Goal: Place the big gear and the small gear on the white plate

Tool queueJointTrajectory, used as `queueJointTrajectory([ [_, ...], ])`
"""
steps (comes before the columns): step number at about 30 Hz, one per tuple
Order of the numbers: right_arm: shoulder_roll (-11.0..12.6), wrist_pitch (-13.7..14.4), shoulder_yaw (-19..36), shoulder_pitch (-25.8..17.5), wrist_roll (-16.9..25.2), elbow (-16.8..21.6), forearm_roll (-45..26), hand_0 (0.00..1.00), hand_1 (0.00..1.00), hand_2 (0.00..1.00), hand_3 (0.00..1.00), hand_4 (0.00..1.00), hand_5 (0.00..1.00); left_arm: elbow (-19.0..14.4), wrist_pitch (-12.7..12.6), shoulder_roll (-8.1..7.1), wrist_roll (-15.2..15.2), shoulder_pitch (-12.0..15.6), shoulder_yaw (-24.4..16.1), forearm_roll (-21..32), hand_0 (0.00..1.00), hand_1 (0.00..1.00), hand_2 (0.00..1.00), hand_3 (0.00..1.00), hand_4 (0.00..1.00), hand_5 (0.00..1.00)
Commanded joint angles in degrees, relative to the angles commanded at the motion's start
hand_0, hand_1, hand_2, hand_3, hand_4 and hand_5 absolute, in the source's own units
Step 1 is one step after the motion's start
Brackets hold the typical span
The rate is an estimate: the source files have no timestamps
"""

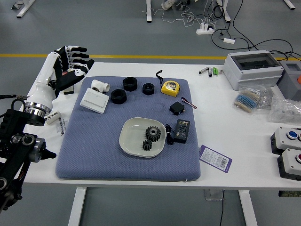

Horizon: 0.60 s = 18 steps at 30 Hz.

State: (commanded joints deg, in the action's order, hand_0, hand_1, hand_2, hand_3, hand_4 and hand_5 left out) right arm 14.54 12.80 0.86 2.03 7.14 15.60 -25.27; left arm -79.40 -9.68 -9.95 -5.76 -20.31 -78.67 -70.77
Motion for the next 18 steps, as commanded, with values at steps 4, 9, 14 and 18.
queueJointTrajectory([
  [4, 0.0, 0.0, 0.2, 0.1, 0.1, 0.0, 0.0, 0.62, 0.639, 0.738, 0.543, 0.736, 0.696, -0.5, 0.5, 0.92, -0.1, 1.8, -2.7, 3.1, 0.497, 0.587, 0.631, 0.605, 0.806, 0.354],
  [9, 0.0, 0.0, 0.3, 0.3, 0.1, 0.0, 0.1, 0.62, 0.639, 0.738, 0.543, 0.736, 0.696, -1.5, 2.2, 2.46, -0.3, 4.4, -6.1, 9.5, 0.497, 0.587, 0.631, 0.605, 0.806, 0.354],
  [14, 0.0, 0.0, 0.2, 0.3, 0.1, 0.0, 0.1, 0.62, 0.64, 0.738, 0.543, 0.736, 0.698, -2.1, 4.2, 3.12, -0.2, 6.4, -8.0, 12.4, 0.584, 0.627, 0.718, 0.657, 0.844, 0.515],
  [18, -0.1, 0.0, 0.2, 0.3, 0.1, 0.0, 0.1, 0.62, 0.64, 0.738, 0.542, 0.734, 0.697, -2.4, 4.6, 3.58, -0.2, 7.2, -9.1, 13.3, 0.613, 0.635, 0.729, 0.688, 0.849, 0.578],
])
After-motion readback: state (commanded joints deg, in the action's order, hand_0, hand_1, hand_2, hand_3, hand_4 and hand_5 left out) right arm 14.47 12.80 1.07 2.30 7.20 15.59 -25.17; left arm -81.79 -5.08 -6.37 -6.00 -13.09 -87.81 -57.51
